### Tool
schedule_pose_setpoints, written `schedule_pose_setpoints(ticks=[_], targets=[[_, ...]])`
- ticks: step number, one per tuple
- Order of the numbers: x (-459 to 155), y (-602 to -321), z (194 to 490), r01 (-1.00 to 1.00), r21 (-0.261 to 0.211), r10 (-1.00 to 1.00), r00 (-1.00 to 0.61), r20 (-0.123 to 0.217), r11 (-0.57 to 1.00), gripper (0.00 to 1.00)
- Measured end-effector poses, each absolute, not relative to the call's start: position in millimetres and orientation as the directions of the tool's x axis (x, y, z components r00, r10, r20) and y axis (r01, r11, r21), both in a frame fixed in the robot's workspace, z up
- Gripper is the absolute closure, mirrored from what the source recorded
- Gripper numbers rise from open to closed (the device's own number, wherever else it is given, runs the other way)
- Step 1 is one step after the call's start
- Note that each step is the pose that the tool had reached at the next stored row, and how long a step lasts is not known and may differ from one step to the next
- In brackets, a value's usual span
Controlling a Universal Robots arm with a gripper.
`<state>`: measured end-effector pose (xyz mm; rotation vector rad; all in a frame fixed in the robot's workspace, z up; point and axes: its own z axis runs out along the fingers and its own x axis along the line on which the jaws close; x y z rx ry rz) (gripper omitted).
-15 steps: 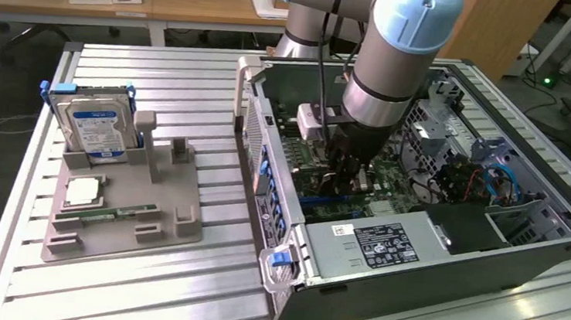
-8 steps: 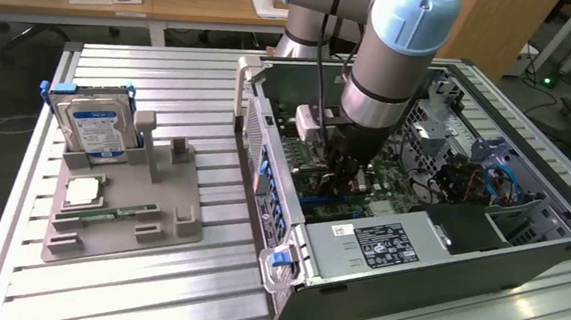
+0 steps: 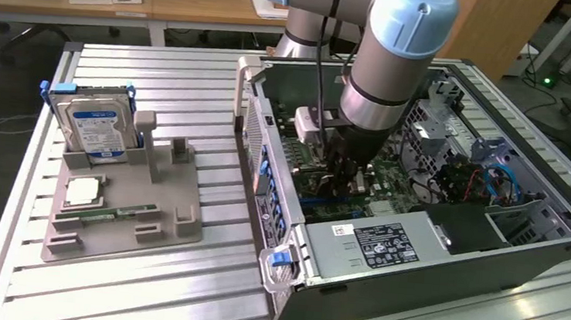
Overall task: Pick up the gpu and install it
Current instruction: 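Insert the gpu into the slot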
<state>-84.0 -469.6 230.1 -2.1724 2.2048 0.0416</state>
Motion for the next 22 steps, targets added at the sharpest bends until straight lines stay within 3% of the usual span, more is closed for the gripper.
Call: schedule_pose_setpoints(ticks=[22], targets=[[-84.7, -465.8, 229.9, -1.0, -0.014, -0.999, -0.013, -0.048, 0.014, 0.73]])
